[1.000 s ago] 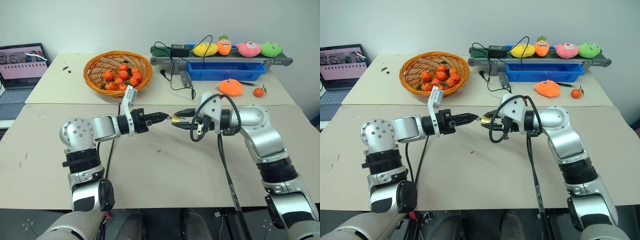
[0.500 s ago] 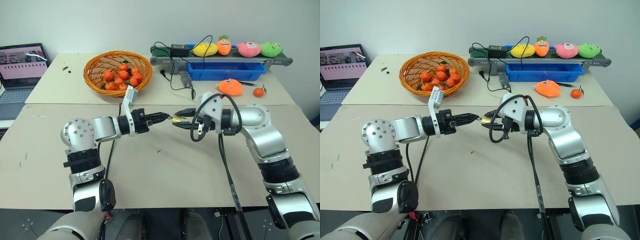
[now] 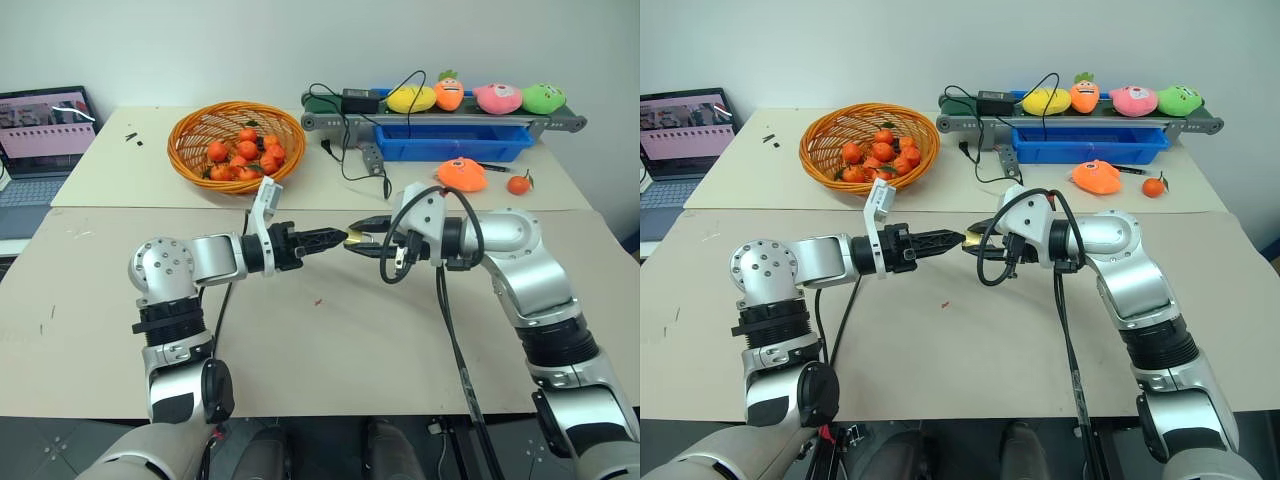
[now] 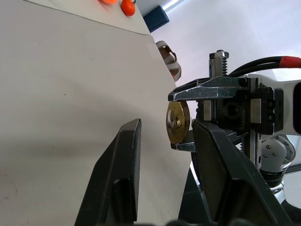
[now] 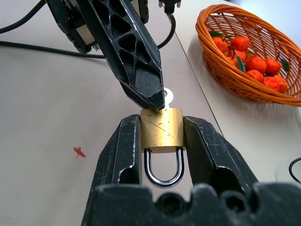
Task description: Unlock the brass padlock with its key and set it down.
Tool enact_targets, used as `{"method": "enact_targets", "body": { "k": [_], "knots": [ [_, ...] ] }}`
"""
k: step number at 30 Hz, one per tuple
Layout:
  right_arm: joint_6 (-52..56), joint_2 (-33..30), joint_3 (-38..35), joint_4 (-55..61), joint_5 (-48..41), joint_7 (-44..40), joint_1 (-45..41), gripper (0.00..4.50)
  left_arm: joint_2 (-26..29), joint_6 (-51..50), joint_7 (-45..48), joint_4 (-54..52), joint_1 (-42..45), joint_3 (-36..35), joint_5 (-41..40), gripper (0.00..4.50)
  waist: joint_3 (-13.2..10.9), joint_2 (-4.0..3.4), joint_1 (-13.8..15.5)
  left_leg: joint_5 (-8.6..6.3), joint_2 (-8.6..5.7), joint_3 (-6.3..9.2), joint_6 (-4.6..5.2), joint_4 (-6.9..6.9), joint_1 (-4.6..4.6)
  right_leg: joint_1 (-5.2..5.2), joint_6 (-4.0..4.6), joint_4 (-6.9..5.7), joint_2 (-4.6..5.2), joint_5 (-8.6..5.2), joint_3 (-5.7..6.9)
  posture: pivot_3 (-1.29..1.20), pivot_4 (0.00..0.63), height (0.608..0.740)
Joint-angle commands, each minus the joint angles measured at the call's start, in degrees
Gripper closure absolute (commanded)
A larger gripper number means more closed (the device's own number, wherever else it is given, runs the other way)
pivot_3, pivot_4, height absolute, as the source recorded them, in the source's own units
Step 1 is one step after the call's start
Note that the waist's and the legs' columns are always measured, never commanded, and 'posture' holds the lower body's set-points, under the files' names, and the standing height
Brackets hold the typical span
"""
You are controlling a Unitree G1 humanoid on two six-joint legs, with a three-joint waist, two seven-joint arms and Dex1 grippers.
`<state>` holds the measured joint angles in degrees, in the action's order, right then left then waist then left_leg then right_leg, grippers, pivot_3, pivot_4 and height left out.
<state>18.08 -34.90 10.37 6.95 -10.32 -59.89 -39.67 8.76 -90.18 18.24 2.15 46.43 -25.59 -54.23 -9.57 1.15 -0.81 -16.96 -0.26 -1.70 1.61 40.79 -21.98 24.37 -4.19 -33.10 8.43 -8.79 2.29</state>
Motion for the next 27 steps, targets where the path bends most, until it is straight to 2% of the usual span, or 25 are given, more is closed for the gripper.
{"method": "enact_targets", "body": {
  "k": [1, 3, 5, 23, 24, 27],
  "knots": [
    [-0.3, -0.6, -1.8, 1.6, -1.0, 0.1, -1.2, 3.58, -0.3, 0.4, -0.1, -0.1, 1.4, -1.1, -1.2, 2.92, 0.0, 0.00, 0.0, 0.00, 0.00, 0.00, 0.00, 0.00, 0.00, 0.00, 0.00, 0.00, 0.00, 0.00, 0.00, 0.00, 0.150, 0.740],
    [-0.3, -0.7, -1.8, 1.7, -1.0, 0.1, -1.1, 3.58, -0.5, 0.5, -0.4, 0.0, 1.6, -1.5, -1.3, 3.30, 0.0, 0.00, 0.0, 0.00, 0.00, 0.00, 0.00, 0.00, 0.00, 0.00, 0.00, 0.00, 0.00, 0.00, 0.00, 0.00, 0.150, 0.740],
    [-0.3, -0.8, -1.7, 1.8, -1.0, 0.0, -1.0, 3.58, -0.7, 0.4, -0.6, 0.0, 1.7, -1.7, -1.4, 4.08, 0.0, 0.00, 0.0, 0.00, 0.00, 0.00, 0.00, 0.00, 0.00, 0.00, 0.00, 0.01, 0.00, 0.00, 0.00, 0.00, 0.150, 0.740],
    [-0.2, -0.9, -1.6, 1.6, -1.1, -0.1, -1.4, 3.58, -1.9, -0.5, -1.7, -0.3, 1.6, -2.7, -1.9, 4.08, 0.0, 0.01, 0.0, 0.00, 0.00, 0.00, 0.00, 0.00, -0.01, 0.00, 0.00, 0.01, 0.00, 0.00, 0.00, 0.00, 0.150, 0.740],
    [-0.2, -0.9, -1.7, 1.6, -1.1, -0.1, -1.3, 3.58, -2.0, -0.6, -1.7, -0.2, 1.6, -2.8, -2.0, 4.30, 0.0, 0.01, 0.0, 0.00, 0.00, 0.00, 0.00, 0.00, -0.01, 0.00, 0.00, 0.01, 0.00, 0.00, 0.00, 0.00, 0.150, 0.740],
    [-0.3, -1.0, -1.7, 1.4, -1.0, -0.2, -1.2, 3.58, -1.7, -0.8, -1.7, 0.0, 1.7, -2.7, -1.7, 4.30, 0.0, 0.01, 0.0, 0.00, 0.00, 0.00, 0.00, 0.00, -0.01, 0.00, 0.00, 0.01, 0.00, 0.00, 0.00, 0.00, 0.150, 0.740]
  ]
}}
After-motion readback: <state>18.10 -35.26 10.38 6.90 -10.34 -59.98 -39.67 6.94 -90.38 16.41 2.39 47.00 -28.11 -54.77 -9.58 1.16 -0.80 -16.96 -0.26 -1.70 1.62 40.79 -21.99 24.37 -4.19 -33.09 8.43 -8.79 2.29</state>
